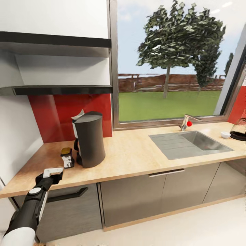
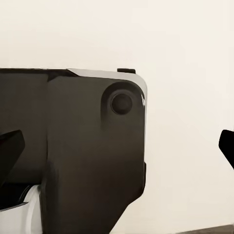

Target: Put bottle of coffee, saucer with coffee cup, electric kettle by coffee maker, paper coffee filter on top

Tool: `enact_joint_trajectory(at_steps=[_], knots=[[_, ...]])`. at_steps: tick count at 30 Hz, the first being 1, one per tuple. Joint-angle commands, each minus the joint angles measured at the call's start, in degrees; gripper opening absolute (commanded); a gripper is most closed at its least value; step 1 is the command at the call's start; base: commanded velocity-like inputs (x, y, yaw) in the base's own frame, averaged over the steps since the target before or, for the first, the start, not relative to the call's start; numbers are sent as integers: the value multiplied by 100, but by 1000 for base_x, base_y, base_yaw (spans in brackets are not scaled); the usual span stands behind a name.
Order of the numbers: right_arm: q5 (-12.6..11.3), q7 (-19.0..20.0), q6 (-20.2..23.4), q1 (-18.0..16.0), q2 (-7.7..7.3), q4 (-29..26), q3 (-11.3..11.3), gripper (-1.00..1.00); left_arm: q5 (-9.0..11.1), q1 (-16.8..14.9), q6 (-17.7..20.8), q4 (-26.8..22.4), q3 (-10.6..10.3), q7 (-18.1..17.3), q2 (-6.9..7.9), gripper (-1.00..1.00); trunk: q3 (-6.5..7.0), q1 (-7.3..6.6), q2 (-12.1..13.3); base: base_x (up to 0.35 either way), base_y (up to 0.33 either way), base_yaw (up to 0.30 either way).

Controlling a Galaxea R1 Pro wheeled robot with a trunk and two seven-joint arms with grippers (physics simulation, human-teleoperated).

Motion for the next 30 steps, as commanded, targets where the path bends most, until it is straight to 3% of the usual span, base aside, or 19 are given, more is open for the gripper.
enact_joint_trajectory(at_steps=[1, 3, 4, 10, 13, 16, 19, 21, 23, 27, 30], knots=[[39, 2, -19, -2, 1, 8, -34, 100, -49, 131, -257, -32, 17, -50, -14, 100, -2, 0, -4, -111, 0, 0], [39, 2, -19, -2, 1, 6, -36, 100, -4, 338, -501, -81, 23, -68, -31, 100, -2, 0, -4, -47, 0, 0], [39, -1, -19, -2, 1, 6, -37, 100, 142, 502, -652, -103, 26, -83, -35, 100, -2, 0, -4, -19, 0, 0], [39, 1, -19, -2, 1, 2, -40, 100, 1647, 1588, -1813, -157, 26, -143, 0, 100, -2, 0, -4, -4, 0, 0], [39, 2, -19, -2, 1, -2, -40, 100, 2100, 2079, -2094, -246, 26, -165, 7, 100, -2, 0, -4, 0, 0, 0], [39, 2, -19, -2, 1, -3, -41, 100, 2405, 2604, -2360, -397, 26, -172, 12, 100, -2, 0, -4, 0, 0, 0], [39, 2, -19, -2, 1, -4, -41, 100, 2622, 3239, -2505, -533, 26, -177, 13, 100, -2, 0, -4, 0, 0, 0], [39, 2, -19, -2, 3, -4, -41, 100, 2659, 3761, -2532, -511, 25, -182, 14, 100, -2, 0, -4, 0, 0, 0], [36, 2, -19, -2, 5, -4, -41, 100, 2633, 4049, -2531, -486, 13, -192, 6, 100, -2, 0, -4, 0, 0, 0], [31, 2, -19, -2, 20, -8, -41, 100, 2564, 4485, -2472, -264, 3, -237, -5, 100, -2, 0, -4, 0, 0, 0], [30, 2, -19, -2, 70, -25, -41, 100, 2386, 4576, -2407, 560, -36, -236, -8, 100, -2, 0, -4, 0, 0, 0]])
